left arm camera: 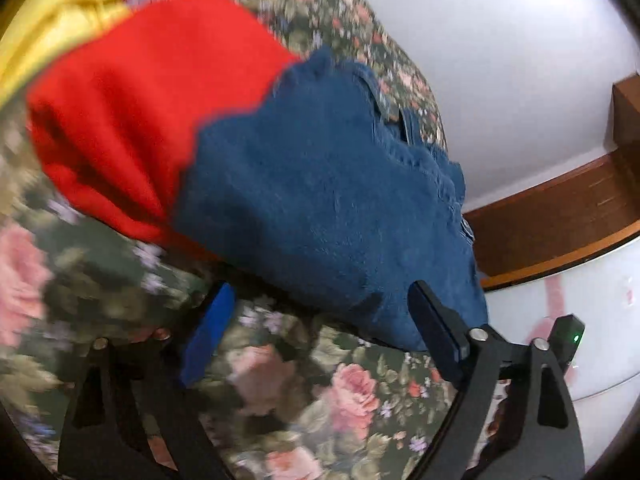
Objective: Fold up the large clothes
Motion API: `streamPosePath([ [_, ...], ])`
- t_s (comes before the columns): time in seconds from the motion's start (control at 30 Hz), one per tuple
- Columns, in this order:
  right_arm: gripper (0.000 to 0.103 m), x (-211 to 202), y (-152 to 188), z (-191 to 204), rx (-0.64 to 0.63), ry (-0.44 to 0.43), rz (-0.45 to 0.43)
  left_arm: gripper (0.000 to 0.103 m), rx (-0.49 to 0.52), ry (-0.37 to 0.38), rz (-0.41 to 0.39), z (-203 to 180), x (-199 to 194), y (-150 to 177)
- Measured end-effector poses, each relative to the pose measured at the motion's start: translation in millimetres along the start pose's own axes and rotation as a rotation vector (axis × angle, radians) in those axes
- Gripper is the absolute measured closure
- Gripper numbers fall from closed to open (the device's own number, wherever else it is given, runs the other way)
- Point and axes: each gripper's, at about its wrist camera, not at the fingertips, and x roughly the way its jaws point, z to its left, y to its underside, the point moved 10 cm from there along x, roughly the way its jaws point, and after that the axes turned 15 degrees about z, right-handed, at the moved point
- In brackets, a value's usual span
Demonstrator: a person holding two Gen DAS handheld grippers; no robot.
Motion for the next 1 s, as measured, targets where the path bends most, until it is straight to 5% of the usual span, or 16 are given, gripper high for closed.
streamPosePath([
  [0.1,0.038,4.1,1.2,-0.8,-0.006,0.012,0.013,0.036,-0.005,0.006,0.015,-3.7,13.9,-8.3],
  [0.3,0.038,5.2,1.8,-2.1,-0.016,0.015,0.011,0.049,0.040,-0.021,-0.032,-24.7,4.4,-13.3],
  [0.53,0.036,7.2,-0.4,-2.1,-0.012,0.008,0.004,0.050,0.208,-0.092,-0.151,-69.0,-13.0,-18.7],
  [1.0,0.033,9.3,0.3,1.8,-0.020,0.019,0.011,0.040,-0.011,0.021,-0.111,-17.2,21.1,-47.7],
])
